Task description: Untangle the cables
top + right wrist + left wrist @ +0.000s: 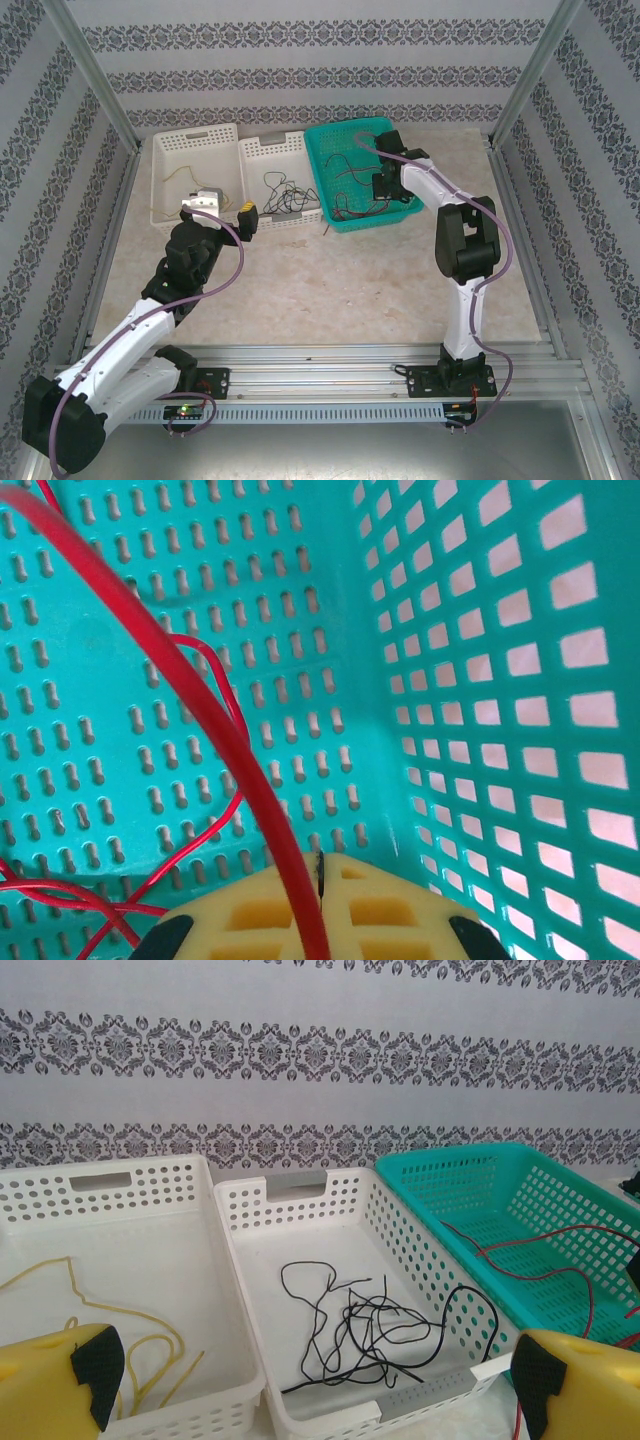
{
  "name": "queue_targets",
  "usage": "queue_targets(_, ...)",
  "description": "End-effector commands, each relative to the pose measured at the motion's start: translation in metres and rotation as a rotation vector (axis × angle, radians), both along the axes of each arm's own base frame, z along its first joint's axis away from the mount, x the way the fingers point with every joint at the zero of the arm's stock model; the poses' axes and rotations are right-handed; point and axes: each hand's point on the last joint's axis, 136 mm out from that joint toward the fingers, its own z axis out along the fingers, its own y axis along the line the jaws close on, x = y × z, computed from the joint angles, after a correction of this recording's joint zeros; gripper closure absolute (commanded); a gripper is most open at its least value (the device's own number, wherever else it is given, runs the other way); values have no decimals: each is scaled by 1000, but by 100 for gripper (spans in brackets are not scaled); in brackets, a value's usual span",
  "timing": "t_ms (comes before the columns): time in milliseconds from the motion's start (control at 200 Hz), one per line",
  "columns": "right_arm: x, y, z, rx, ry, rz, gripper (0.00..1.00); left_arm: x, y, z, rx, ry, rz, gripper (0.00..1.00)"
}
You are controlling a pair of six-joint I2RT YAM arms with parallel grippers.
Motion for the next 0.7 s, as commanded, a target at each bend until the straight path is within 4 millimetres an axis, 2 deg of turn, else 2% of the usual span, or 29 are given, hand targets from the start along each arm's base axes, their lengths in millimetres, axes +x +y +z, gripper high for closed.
queue_targets(0, -2, -2, -1, -35, 21, -2, 100, -1, -9, 8, 8, -36, -33, 0)
queue_targets(175, -1, -12, 8, -47, 6, -43, 100, -1, -9, 8, 10, -35, -36, 0)
queue_targets(515, 15, -21, 88, -22, -209, -95, 100, -1, -10, 7, 13, -33, -36, 0)
queue_targets(580, 16, -22, 99, -23, -235, -98, 100, -1, -10, 7, 14, -32, -37, 0)
queue_targets(694, 16, -24, 106, -47, -244, -99, 100, -1, -10, 7, 14, -32, -37, 0)
